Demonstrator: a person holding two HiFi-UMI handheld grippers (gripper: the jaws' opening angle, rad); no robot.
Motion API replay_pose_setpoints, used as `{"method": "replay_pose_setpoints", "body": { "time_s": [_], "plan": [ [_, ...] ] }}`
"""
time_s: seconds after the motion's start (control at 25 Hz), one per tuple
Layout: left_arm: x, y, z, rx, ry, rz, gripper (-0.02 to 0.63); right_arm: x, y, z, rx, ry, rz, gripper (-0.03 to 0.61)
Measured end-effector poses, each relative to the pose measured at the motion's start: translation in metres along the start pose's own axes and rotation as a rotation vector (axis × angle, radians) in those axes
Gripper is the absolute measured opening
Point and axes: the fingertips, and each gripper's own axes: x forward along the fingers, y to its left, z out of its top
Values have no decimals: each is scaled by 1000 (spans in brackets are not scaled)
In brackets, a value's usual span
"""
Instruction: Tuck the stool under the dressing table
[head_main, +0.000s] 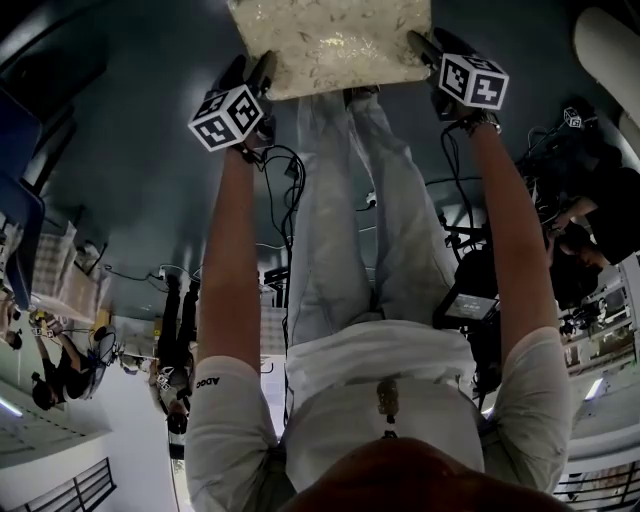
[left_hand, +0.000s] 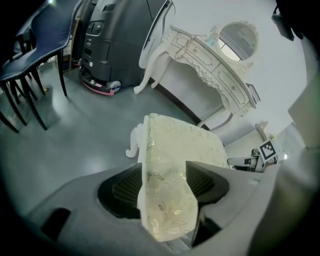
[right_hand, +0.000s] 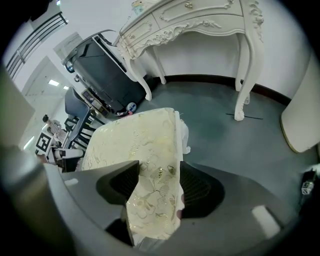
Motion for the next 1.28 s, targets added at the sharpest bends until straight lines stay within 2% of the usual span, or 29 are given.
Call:
{"method": "replay_pose_setpoints", "body": {
  "time_s": [0.2, 0.36, 0.84, 1.04, 1.28],
  "plan": [
    [12, -7, 0, 23, 45, -8, 281, -2, 0, -2, 100, 5, 29, 270],
    [17, -5, 1, 23, 81, 9, 276, 1, 2, -2, 78, 11, 35, 238],
    [12, -3, 2, 62, 212, -24, 238, 2, 8, -5, 63, 86, 9, 202],
    [18, -4, 16, 109, 206, -30, 233, 0, 8, -3, 85, 74, 11, 198],
    [23, 8, 56, 209, 190, -40, 235, 8, 26, 3, 87, 50, -9, 190]
  ]
}}
